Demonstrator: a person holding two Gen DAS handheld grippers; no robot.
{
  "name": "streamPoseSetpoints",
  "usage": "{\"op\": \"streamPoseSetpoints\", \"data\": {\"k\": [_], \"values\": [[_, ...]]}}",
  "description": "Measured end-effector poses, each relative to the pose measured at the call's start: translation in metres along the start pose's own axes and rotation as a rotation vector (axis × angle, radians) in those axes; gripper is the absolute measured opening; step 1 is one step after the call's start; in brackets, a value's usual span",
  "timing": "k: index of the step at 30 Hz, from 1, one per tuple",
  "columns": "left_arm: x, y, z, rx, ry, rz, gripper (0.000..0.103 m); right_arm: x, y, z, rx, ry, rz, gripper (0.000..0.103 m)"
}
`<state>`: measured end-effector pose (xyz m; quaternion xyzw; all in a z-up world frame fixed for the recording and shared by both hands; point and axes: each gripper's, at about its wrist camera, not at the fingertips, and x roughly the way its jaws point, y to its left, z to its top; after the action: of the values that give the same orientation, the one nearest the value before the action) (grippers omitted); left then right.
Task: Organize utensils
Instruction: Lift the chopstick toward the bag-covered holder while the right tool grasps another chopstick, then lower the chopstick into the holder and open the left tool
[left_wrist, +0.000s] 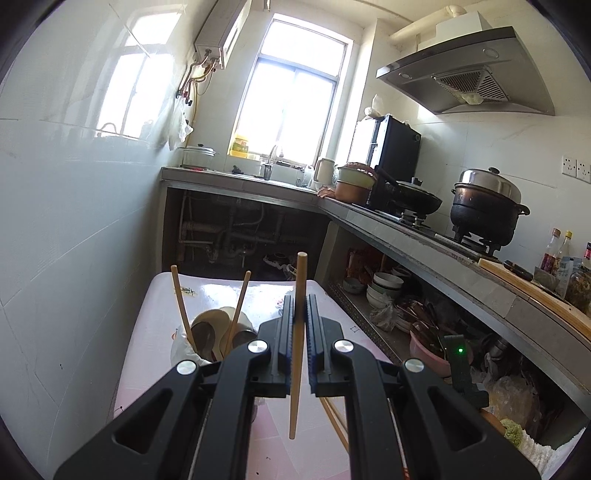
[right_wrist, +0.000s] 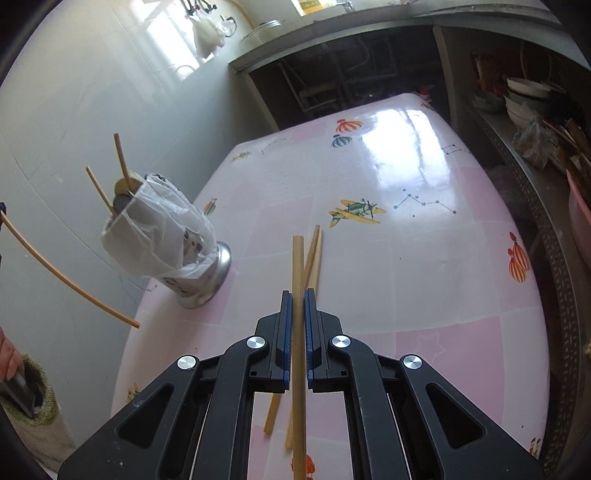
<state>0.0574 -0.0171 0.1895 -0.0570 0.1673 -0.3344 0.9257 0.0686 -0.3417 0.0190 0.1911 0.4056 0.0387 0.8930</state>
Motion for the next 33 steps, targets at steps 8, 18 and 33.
{"op": "streamPoseSetpoints", "data": {"k": [8,18,33], "values": [[-0.003,-0.010,0.027,0.029,-0.072,-0.008,0.006,-0.039,0.004,0.012,0.020,-0.094,0.095,0.004],[-0.002,-0.013,0.075,0.077,-0.188,0.044,0.006,-0.047,0.007,0.021,0.018,-0.118,0.171,0.004],[0.055,0.049,0.060,0.020,-0.161,0.187,0.006,-0.048,0.010,0.023,0.002,-0.116,0.170,0.004]]}}
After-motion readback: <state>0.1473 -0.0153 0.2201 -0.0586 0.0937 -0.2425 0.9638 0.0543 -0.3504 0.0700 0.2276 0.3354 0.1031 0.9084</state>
